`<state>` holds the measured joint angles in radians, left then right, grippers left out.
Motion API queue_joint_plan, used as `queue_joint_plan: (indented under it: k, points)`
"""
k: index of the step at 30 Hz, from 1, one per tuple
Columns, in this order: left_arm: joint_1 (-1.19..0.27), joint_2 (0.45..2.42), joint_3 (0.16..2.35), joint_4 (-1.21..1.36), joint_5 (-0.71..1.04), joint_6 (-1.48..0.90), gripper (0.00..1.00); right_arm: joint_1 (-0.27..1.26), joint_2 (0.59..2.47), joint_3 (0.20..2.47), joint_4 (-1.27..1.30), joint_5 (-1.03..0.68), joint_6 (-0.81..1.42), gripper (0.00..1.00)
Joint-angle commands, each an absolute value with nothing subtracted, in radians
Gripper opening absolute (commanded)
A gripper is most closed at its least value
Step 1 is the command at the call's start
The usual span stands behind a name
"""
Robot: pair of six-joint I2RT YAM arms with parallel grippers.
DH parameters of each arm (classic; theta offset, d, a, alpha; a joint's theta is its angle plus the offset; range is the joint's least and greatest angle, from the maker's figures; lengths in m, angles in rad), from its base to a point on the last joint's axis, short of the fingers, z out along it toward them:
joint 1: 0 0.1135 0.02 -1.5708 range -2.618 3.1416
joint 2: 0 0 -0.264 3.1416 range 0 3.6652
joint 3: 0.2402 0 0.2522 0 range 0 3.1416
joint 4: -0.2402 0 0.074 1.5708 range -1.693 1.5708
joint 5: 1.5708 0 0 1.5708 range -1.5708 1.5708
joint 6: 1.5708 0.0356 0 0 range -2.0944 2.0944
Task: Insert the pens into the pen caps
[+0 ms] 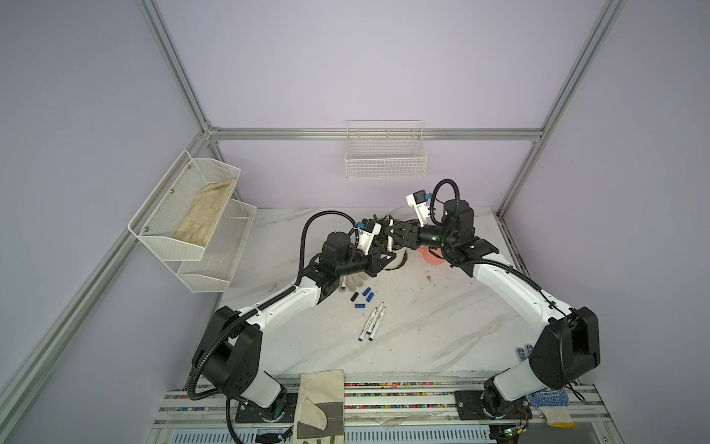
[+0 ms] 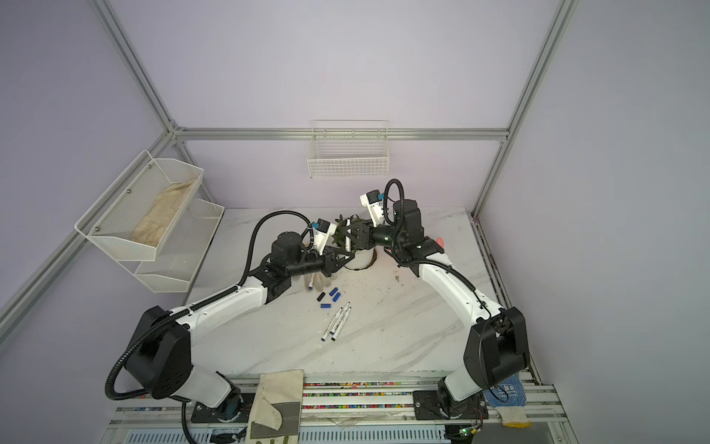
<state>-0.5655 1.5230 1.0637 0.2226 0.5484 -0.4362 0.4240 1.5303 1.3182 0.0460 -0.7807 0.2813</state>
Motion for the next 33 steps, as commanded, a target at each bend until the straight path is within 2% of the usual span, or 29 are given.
queue_joint_plan:
  k: [1, 5, 8, 10, 11, 33]
  points:
    - [-0.57, 1.475, 1.028, 0.244, 0.542, -0.417, 0.0, 0.425, 1.53, 1.334, 0.096, -0.804, 0.297, 0.13]
    - [-0.571, 1.461, 1.025, 0.268, 0.534, -0.424, 0.0, 0.425, 1.521, 1.315, 0.109, -0.812, 0.298, 0.02]
    - [-0.569, 1.449, 1.033, 0.29, 0.532, -0.435, 0.3, 0.425, 1.517, 1.31, 0.11, -0.82, 0.296, 0.0]
    - [-0.568, 1.444, 1.05, 0.28, 0.528, -0.428, 0.41, 0.426, 1.516, 1.306, 0.11, -0.821, 0.296, 0.0]
    - [-0.566, 1.444, 1.061, 0.273, 0.523, -0.424, 0.43, 0.424, 1.516, 1.303, 0.111, -0.823, 0.295, 0.0]
    - [-0.539, 1.524, 1.163, 0.252, 0.511, -0.402, 0.41, 0.426, 1.509, 1.28, 0.137, -0.873, 0.301, 0.0]
